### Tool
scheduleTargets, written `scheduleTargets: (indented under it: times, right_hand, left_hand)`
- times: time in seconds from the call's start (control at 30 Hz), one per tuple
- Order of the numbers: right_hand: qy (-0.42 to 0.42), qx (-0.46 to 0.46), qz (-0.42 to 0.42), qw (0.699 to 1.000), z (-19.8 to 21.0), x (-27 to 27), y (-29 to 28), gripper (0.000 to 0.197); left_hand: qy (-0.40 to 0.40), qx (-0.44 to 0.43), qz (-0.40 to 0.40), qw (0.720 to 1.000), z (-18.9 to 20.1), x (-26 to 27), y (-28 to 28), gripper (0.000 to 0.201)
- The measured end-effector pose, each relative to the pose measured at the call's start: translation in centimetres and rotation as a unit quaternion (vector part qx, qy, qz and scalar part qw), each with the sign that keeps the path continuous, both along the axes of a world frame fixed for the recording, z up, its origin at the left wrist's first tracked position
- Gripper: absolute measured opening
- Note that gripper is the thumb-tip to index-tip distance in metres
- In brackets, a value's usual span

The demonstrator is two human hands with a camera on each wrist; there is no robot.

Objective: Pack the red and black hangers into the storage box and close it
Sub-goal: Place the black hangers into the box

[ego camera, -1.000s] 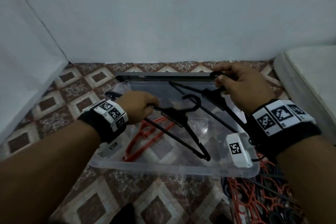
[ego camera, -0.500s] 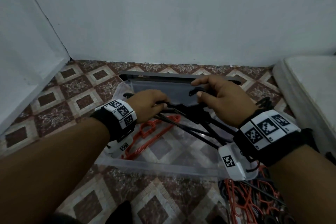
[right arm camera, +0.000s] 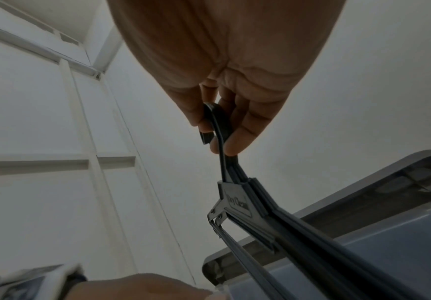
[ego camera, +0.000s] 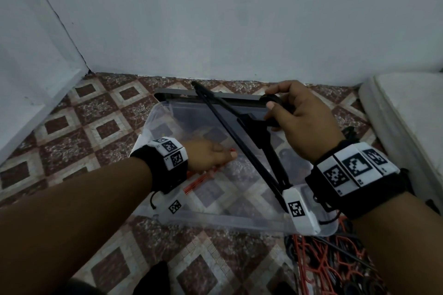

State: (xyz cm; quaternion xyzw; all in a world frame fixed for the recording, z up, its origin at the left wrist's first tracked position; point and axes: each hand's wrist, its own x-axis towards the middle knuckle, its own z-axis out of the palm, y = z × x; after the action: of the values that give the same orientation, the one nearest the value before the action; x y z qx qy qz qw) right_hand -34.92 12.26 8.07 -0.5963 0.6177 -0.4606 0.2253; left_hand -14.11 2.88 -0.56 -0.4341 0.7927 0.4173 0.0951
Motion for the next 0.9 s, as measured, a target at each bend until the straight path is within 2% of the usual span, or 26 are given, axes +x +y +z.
scheduleTargets:
  times: [0.1,0.2,0.3,0.37,0.47,0.53,0.6,0.67,0.73,0.83,0.9]
  right_hand:
    - [-0.073,-0.027,0.034,0.996,0.6,0.7,0.1,0.018]
    - [-0.138,-0.063,0.078,0.985,1.2,1.0,0.3,0.019]
    - [-0.180,-0.078,0.104,0.975,1.4,0.6,0.4,0.020]
    - [-0.216,-0.064,0.118,0.967,1.2,0.3,0.4,0.020]
    - [-0.228,-0.028,0.093,0.969,0.1,-0.7,0.1,0.027]
    - [-0.134,0.027,0.048,0.989,-0.7,-1.8,-0.2,0.032]
    - [-0.016,0.109,0.014,0.994,-1.6,-3.0,-0.4,0.038]
    - [0.001,0.142,-0.034,0.989,-2.0,-4.4,-0.8,0.044]
    - [-0.050,0.126,-0.082,0.987,-2.1,-5.7,-1.5,0.047]
    - [-0.132,0.146,-0.108,0.975,-2.7,-6.5,-3.6,0.023]
    - [-0.132,0.203,-0.083,0.967,-4.3,-6.6,-5.3,0.019]
  left_hand:
    - [0.094,0.091,0.083,0.988,0.2,-0.9,0.4,0.055]
    - [0.174,0.098,0.136,0.970,0.8,-1.3,0.1,0.045]
    - [0.279,0.119,0.216,0.928,1.8,-1.1,-0.5,0.032]
    - [0.300,0.084,0.239,0.920,2.2,-0.8,-0.9,0.029]
    - [0.231,-0.073,0.212,0.947,2.6,0.0,-1.5,0.024]
    - [0.141,-0.184,0.157,0.960,2.8,0.6,-2.1,0.023]
    - [0.050,-0.268,0.086,0.958,2.5,0.9,-2.5,0.024]
    - [-0.031,-0.285,0.015,0.958,1.4,0.9,-2.4,0.022]
    - [-0.107,-0.267,-0.036,0.957,-0.3,0.8,-2.0,0.024]
    - [-0.179,-0.220,-0.091,0.955,-3.0,-0.4,-1.7,0.029]
    - [-0.193,-0.193,-0.108,0.956,-4.9,-2.0,-2.1,0.029]
